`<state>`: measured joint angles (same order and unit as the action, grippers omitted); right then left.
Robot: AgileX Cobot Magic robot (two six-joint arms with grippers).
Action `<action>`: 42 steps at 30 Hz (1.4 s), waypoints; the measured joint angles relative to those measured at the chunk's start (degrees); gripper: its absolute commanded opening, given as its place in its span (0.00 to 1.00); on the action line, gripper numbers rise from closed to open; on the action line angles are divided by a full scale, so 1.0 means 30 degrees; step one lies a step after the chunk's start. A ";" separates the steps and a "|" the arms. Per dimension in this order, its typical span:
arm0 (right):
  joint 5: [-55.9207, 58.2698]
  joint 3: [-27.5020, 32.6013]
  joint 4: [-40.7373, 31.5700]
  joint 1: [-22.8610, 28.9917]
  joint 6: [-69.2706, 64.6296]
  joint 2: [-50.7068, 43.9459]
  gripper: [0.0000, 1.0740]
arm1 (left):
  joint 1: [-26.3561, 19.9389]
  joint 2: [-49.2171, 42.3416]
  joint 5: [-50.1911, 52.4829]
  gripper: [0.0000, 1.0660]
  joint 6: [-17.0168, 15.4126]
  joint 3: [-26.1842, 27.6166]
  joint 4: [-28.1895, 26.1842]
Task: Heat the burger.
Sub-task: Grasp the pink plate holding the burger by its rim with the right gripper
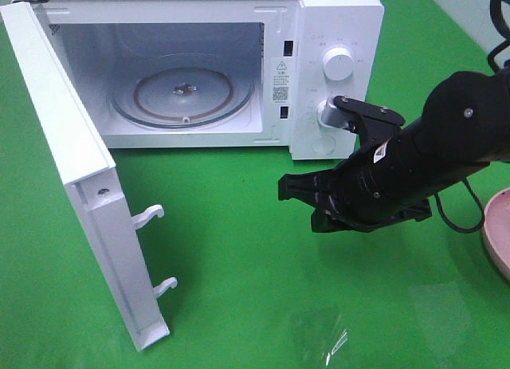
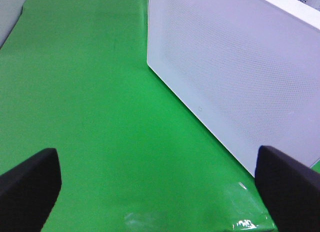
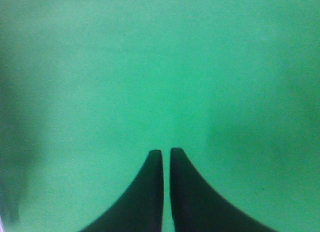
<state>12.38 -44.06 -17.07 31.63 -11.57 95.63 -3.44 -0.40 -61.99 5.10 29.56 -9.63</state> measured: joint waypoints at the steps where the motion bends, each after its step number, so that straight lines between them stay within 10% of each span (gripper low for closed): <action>1: 0.0000 0.0000 0.0000 0.0000 0.0000 0.0000 0.06 | 0.0000 0.0000 0.0000 0.92 0.0000 0.0000 0.0000; 14: 0.8021 -0.1757 0.6073 0.0000 0.0363 -0.1929 0.19 | 0.0000 0.0000 0.0000 0.92 0.0000 0.0000 0.0000; 26: 1.0485 -0.1929 0.8270 -0.1700 0.2158 -0.5138 0.92 | 0.0000 0.0000 0.0000 0.92 0.0000 0.0000 0.0000; 42: 1.2834 -0.1929 0.9435 -0.6150 0.2273 -0.5309 0.88 | 0.0000 0.0000 0.0000 0.92 0.0000 0.0000 0.0000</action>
<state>50.88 -49.85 11.23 13.18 -4.76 79.70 -3.44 -0.40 -61.99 5.10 29.56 -9.63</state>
